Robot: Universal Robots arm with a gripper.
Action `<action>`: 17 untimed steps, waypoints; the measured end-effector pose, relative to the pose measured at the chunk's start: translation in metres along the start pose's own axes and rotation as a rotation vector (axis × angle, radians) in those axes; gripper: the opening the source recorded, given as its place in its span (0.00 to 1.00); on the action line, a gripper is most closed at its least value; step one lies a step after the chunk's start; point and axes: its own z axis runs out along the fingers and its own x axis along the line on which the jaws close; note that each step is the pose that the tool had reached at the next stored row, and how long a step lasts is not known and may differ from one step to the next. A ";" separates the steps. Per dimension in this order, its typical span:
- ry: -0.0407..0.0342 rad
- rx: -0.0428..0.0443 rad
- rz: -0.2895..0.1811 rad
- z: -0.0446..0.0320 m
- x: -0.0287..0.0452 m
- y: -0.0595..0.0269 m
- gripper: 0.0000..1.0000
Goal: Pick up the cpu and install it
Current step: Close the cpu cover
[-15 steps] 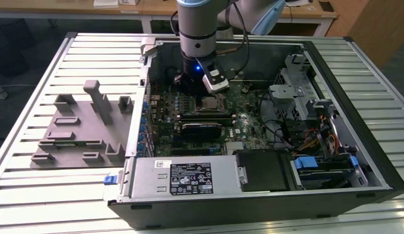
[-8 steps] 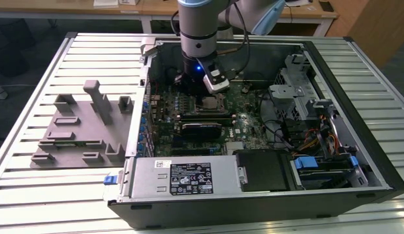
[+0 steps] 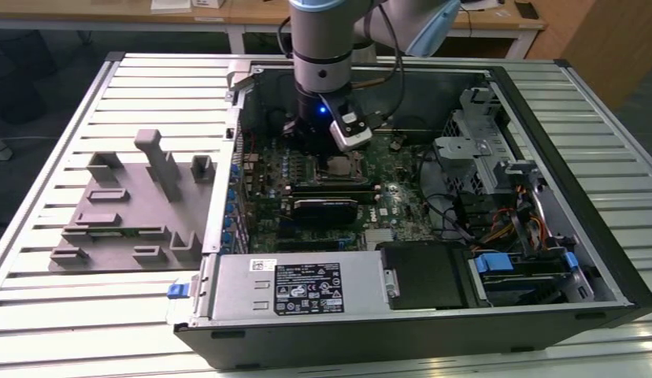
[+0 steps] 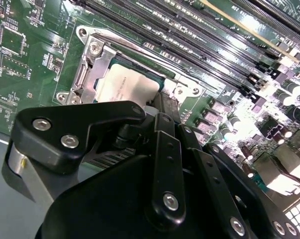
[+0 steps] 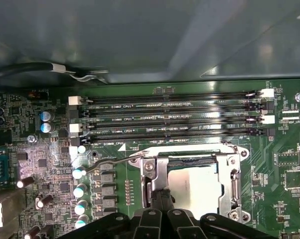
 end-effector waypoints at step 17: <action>0.0001 0.0000 0.000 -0.0145 -0.0018 0.0000 0.11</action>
